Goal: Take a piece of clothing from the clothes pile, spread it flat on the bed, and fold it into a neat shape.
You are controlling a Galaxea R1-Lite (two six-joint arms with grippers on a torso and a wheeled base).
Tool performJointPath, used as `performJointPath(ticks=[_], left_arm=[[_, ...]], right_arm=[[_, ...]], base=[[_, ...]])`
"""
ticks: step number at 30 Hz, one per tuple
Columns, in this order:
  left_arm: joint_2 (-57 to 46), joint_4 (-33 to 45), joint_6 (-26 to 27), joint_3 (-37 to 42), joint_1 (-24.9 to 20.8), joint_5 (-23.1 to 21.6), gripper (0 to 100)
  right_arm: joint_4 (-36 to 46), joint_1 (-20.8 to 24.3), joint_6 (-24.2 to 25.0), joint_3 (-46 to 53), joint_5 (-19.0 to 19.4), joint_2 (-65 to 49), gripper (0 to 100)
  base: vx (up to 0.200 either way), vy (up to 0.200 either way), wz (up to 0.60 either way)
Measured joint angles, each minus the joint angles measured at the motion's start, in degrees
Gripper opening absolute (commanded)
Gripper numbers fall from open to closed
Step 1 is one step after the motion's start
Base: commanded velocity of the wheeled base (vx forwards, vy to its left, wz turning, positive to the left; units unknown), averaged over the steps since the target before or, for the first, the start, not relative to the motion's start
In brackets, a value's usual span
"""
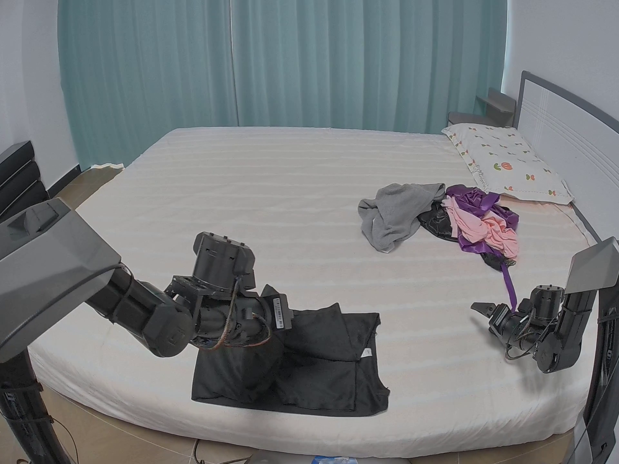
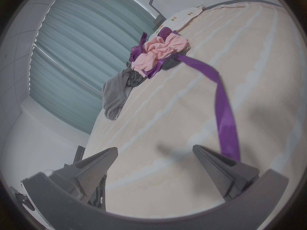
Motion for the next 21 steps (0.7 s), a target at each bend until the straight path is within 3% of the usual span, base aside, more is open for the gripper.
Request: performJointPath(ticks=[7,19,20,21], left_arm=[[3.2,3.9,-0.5,-6.1,-4.1,2.0,0],[9.0,4.1,-1.7,-9.0,-7.2,5.5,0],[9.2,4.1,-2.1,-9.1,-7.3,5.5,100],[9.4,4.1,-2.5,-9.1,-7.4,5.5,100]], right_arm=[[0.0,0.0,0.0,0.0,0.0,0.0,100],[-0.1,0.0,0.0,0.0,0.0,0.0,100],[-0.1,0.0,0.0,0.0,0.0,0.0,100],[-0.1,0.0,0.0,0.0,0.0,0.0,100]], base=[[0.0,-0.029,0.0],[0.0,0.0,0.0],[0.0,0.0,0.0],[0.0,0.0,0.0]])
